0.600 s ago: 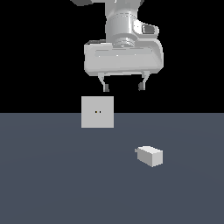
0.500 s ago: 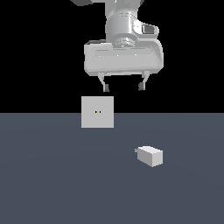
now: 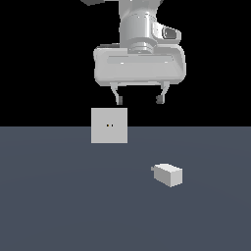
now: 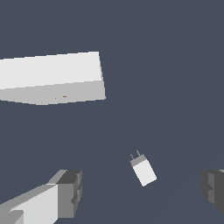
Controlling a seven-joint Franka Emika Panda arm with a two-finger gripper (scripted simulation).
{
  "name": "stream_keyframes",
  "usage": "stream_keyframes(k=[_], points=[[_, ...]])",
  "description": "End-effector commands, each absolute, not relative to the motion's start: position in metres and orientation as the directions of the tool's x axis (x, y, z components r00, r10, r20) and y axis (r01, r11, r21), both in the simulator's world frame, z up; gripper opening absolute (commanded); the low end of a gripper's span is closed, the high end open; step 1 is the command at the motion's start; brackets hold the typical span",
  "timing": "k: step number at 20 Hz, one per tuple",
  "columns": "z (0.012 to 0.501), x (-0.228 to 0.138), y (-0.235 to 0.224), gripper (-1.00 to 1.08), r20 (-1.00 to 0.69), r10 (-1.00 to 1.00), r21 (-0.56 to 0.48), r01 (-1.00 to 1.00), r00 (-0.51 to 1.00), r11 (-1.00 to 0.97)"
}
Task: Plug the charger into the wall socket.
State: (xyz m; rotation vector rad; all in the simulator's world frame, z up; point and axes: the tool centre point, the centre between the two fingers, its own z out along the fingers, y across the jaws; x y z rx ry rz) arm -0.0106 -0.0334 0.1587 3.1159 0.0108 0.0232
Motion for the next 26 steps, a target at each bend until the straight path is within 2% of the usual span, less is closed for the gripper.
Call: stream_keyframes(k=[1, 26], points=[[0.155, -0.015, -0.035, 1.00, 0.028, 0.027, 0.022, 0.027, 0.999, -0.999], [0.095, -0.060, -0.063, 1.00, 0.230, 0.322, 0.000, 0.331, 0.918, -0.944]])
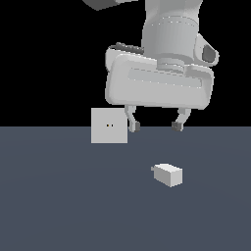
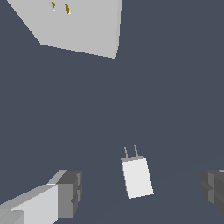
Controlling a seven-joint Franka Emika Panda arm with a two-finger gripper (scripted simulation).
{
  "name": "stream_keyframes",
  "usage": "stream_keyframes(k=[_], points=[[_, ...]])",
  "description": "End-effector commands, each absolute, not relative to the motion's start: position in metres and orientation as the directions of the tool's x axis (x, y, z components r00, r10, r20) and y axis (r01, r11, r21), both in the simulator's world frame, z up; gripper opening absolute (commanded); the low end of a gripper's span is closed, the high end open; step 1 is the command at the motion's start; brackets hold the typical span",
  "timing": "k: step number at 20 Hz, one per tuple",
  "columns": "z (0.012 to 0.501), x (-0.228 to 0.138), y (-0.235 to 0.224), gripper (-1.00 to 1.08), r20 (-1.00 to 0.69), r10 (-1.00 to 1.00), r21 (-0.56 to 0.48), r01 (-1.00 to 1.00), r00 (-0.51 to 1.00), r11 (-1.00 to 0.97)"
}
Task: Plug the charger into the wall socket.
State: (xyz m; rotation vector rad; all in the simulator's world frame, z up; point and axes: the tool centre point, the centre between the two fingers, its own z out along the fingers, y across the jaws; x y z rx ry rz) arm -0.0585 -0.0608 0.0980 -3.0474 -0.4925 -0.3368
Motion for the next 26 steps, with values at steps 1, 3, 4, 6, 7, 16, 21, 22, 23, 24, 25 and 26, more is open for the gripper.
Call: stream_keyframes(k=[1, 3, 4, 6, 7, 16, 21, 22, 23, 24, 25, 26], points=[[0.092, -0.061, -0.064, 1.00, 0.237, 0.331, -0.001, 0.341, 0.913, -0.940], [0.088, -0.063, -0.066, 1.00, 0.250, 0.349, -0.001, 0.361, 0.903, -0.933], [0.086, -0.064, -0.067, 1.00, 0.257, 0.358, -0.001, 0.371, 0.898, -0.929], [0.081, -0.066, -0.069, 1.00, 0.269, 0.374, -0.001, 0.389, 0.887, -0.921], [0.079, -0.067, -0.069, 1.00, 0.275, 0.381, 0.000, 0.397, 0.883, -0.918], [0.066, -0.071, -0.075, 1.00, 0.312, 0.429, 0.000, 0.451, 0.848, -0.892], [0.063, -0.072, -0.076, 1.00, 0.320, 0.440, 0.000, 0.464, 0.839, -0.886], [0.063, -0.072, -0.077, 1.00, 0.321, 0.440, 0.000, 0.465, 0.838, -0.885], [0.062, -0.072, -0.077, 1.00, 0.321, 0.440, 0.000, 0.465, 0.838, -0.885], [0.063, -0.072, -0.077, 1.00, 0.320, 0.438, 0.000, 0.463, 0.840, -0.887], [0.063, -0.072, -0.077, 1.00, 0.320, 0.438, 0.000, 0.463, 0.840, -0.887], [0.062, -0.072, -0.077, 1.00, 0.320, 0.438, 0.000, 0.463, 0.840, -0.887]])
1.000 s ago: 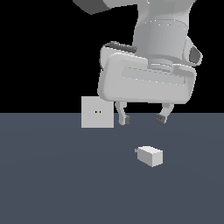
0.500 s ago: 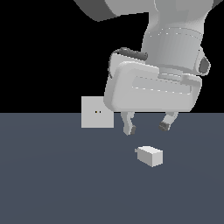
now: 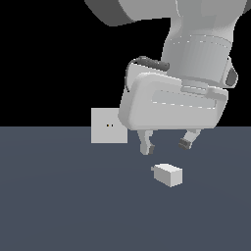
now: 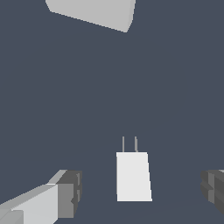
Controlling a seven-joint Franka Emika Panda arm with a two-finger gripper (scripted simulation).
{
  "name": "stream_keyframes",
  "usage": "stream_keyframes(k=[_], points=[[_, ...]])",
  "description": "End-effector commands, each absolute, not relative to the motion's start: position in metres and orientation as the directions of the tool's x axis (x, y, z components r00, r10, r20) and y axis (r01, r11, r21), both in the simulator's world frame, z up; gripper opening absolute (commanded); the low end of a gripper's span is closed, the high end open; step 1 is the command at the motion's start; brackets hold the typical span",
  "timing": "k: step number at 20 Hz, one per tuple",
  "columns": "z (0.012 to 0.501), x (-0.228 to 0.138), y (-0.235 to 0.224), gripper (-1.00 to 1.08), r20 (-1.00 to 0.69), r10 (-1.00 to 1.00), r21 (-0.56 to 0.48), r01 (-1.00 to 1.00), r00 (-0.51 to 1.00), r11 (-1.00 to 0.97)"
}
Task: Plug the charger into the wall socket.
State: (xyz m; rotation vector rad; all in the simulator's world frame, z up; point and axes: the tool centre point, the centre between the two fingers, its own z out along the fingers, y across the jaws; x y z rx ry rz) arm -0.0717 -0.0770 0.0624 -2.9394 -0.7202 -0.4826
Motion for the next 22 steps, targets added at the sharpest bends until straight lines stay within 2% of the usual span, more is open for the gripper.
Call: stream_keyframes(k=[1, 18, 19, 22], points=[[0.060, -0.072, -0.077, 1.00, 0.320, 0.438, 0.000, 0.463, 0.840, -0.887], [0.012, -0.072, -0.077, 1.00, 0.319, 0.441, 0.001, 0.465, 0.839, -0.885], [0.012, -0.072, -0.077, -1.00, 0.319, 0.441, 0.001, 0.465, 0.839, -0.885], [0.012, -0.072, -0.077, -1.00, 0.319, 0.441, 0.001, 0.465, 0.839, -0.885]])
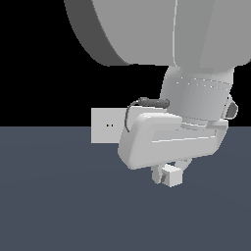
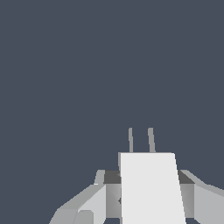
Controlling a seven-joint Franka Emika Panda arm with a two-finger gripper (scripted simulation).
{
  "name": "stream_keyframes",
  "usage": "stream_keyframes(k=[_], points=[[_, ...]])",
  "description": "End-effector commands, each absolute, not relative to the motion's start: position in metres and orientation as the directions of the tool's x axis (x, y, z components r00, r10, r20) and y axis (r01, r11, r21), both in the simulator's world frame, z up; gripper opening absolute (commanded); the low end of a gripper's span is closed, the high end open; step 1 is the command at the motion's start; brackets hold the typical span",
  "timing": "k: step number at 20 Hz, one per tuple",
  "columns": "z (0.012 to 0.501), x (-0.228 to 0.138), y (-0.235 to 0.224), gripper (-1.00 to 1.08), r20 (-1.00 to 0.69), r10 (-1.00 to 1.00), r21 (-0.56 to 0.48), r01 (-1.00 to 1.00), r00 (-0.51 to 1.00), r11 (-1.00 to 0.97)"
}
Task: Plug the charger into the wall socket.
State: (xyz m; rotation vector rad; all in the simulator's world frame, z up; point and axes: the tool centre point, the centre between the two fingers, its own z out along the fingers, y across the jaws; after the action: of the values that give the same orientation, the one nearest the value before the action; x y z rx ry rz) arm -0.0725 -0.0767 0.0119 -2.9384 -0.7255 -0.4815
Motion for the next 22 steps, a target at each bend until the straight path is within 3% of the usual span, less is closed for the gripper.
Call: stream_keyframes(k=[1, 22], points=[[0.012, -0.072, -0.077, -1.00, 0.319, 0.441, 0.001, 0.465, 0.839, -0.885], [0.036, -0.063, -0.044, -1.00, 0.323, 0.354, 0.000, 0.374, 0.878, -0.927]])
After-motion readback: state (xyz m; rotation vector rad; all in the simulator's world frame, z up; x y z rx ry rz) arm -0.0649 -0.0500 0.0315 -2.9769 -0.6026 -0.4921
